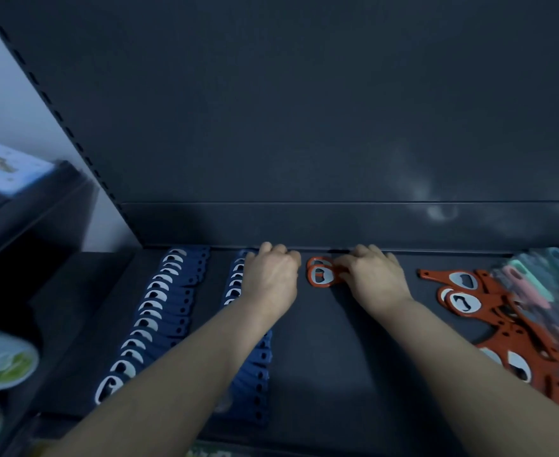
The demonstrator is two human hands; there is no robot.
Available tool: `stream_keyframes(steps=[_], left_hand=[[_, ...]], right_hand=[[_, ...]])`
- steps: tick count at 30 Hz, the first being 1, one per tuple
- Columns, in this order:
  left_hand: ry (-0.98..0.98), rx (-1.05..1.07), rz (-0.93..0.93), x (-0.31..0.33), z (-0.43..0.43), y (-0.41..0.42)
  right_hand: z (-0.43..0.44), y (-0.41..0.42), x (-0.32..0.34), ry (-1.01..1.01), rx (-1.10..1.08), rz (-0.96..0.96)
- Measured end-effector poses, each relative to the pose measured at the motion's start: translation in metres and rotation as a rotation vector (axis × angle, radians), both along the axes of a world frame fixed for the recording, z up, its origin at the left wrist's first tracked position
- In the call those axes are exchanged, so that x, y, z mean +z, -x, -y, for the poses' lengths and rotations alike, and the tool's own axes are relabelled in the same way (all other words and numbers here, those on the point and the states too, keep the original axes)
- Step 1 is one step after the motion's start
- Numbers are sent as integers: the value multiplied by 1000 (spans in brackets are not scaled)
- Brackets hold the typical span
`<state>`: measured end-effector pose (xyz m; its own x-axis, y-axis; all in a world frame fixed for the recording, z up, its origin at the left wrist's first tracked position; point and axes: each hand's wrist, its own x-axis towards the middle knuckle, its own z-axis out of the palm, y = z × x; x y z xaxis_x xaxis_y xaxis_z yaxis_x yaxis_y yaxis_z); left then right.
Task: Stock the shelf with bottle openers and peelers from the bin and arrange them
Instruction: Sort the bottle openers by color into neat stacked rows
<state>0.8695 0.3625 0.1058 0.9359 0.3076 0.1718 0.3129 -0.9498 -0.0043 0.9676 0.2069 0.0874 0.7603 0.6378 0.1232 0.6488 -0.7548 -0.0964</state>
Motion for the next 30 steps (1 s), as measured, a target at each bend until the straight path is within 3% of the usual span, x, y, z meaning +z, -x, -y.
stream_keyframes(steps=[7,15,20,23,30], left_hand=[[103,-122,33,6,47,-19],[159,-281,-50,8,129,-48],[159,-298,-42,10,160,-61],[181,-285,-16,10,169,-68],[263,-192,17,11,183,-91]], right_hand=[[56,1,17,-12,-83,26],[158,-15,24,48,-305,24],[187,-29,22,133,-232,-117],[192,-33,25,183,-177,-85],[211,-46,33,-152,-192,-136]])
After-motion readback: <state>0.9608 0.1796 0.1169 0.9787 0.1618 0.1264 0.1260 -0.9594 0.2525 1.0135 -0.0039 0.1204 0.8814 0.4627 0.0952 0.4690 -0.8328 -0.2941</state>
